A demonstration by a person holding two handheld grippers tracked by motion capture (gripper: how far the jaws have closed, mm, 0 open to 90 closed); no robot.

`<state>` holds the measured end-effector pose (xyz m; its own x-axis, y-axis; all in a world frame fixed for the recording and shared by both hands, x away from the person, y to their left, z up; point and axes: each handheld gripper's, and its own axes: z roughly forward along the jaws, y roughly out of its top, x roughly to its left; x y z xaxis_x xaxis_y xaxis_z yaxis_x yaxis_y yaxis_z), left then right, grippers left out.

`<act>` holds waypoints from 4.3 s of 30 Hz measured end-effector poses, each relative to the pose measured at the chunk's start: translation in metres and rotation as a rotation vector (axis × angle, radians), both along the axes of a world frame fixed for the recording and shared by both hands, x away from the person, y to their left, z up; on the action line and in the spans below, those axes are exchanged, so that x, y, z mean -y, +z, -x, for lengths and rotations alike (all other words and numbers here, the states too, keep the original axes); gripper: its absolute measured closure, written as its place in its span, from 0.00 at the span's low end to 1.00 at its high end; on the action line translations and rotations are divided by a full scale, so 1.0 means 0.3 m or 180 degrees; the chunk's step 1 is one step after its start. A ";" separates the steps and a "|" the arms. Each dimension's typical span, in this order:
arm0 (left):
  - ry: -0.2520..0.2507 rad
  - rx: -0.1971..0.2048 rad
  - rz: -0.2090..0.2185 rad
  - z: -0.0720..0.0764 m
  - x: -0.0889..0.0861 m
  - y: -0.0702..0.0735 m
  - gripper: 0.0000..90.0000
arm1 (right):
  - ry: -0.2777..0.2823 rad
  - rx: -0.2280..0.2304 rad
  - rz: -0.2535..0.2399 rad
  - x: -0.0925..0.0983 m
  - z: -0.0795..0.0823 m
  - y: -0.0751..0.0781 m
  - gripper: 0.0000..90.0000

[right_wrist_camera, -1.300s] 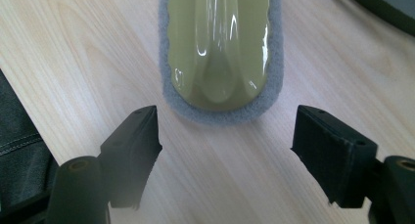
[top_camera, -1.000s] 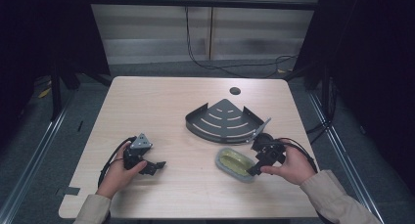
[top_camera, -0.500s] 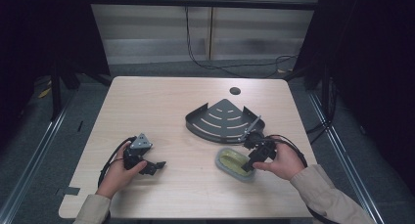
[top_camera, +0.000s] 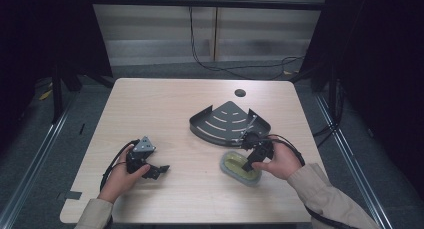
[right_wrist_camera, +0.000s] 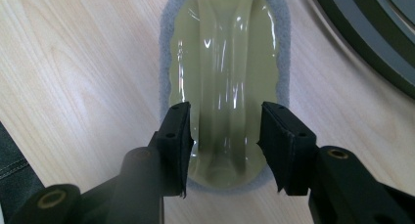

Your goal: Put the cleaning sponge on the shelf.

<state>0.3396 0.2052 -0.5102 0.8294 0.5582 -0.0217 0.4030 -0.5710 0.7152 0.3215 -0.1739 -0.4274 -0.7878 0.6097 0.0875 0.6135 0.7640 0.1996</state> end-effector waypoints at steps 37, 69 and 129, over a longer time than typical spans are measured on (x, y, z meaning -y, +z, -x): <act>0.0008 -0.0010 0.0026 0.001 0.002 -0.001 0.08 | 0.0018 0.0070 -0.0056 0.021 -0.026 0.106 0.79; 0.0003 0.0004 0.0010 0.000 0.001 0.000 0.08 | -0.0128 0.0244 -0.0198 0.063 -0.102 0.266 0.79; -0.0017 -0.0014 0.0008 0.000 0.002 -0.001 0.07 | -0.0859 0.0505 -0.0296 0.078 -0.428 0.202 0.79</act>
<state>0.3395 0.2046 -0.5104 0.8323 0.5537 -0.0269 0.4033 -0.5714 0.7148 0.4498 -0.1972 -0.3668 -0.6071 0.7936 0.0416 0.7471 0.5521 0.3702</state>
